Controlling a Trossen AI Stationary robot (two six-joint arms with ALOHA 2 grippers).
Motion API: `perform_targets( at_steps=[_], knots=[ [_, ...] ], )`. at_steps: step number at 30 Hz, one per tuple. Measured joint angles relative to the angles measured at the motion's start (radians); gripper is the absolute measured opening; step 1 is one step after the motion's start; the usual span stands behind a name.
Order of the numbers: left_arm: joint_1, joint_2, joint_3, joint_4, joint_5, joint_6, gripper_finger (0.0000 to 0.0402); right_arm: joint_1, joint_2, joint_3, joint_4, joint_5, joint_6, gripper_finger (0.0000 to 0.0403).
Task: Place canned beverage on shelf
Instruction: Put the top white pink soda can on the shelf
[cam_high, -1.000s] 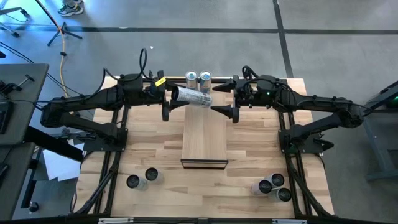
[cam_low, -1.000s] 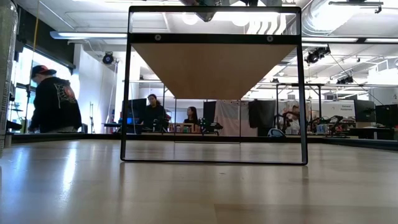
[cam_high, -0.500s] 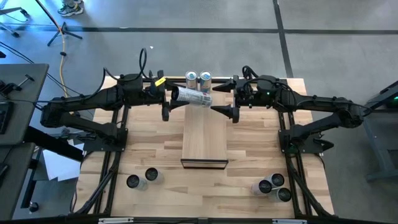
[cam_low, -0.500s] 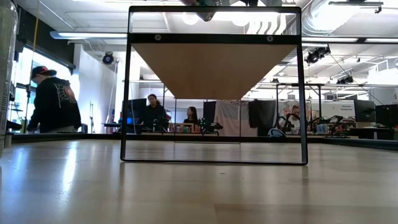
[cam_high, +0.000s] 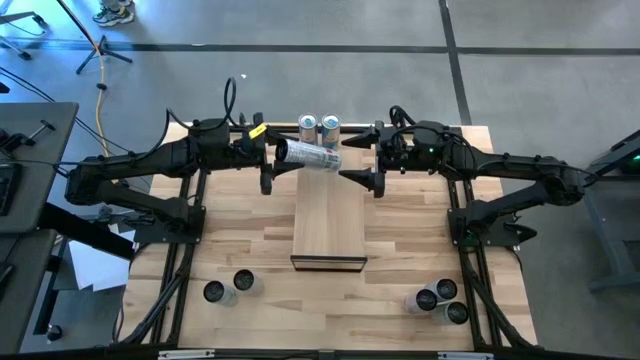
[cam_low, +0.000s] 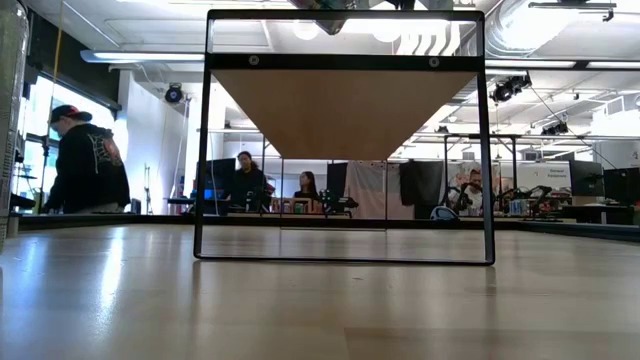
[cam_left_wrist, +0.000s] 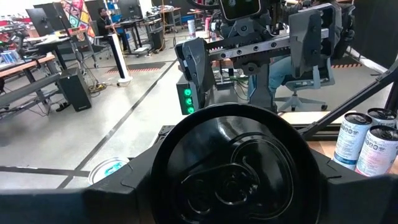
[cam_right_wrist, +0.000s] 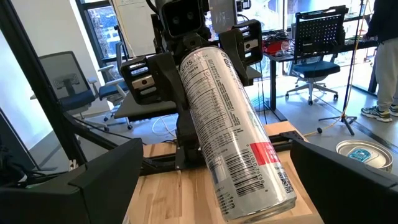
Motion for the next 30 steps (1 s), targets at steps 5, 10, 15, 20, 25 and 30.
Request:
perform_targets(
  at_steps=[5, 10, 15, 20, 25, 30],
  knots=[
    [0.000, 0.000, 0.000, 0.000, 0.000, 0.000, 0.0221, 0.000, 0.000, 0.000, 0.000, 0.010, 0.000, 0.0394],
    [0.000, 0.000, 0.000, 0.000, 0.000, 0.000, 0.0221, 0.000, 0.000, 0.000, 0.000, 0.042, 0.000, 0.0394],
    [0.000, 0.000, 0.000, 0.000, 0.000, 0.000, 0.0221, 0.000, 0.000, 0.000, 0.000, 0.044, 0.000, 0.0394],
    [0.000, 0.000, 0.000, -0.001, 0.000, 0.000, 0.0221, 0.000, 0.000, 0.000, 0.000, 0.044, 0.000, 0.0394],
    [0.000, 0.000, 0.000, 0.000, 0.000, 0.000, 0.0221, 0.000, 0.000, 0.000, 0.000, 0.044, 0.000, 0.0394],
    [0.000, 0.000, 0.000, -0.001, 0.000, 0.000, 0.0221, 0.000, 0.001, 0.000, 0.000, 0.044, 0.000, 0.0394]
  ],
)
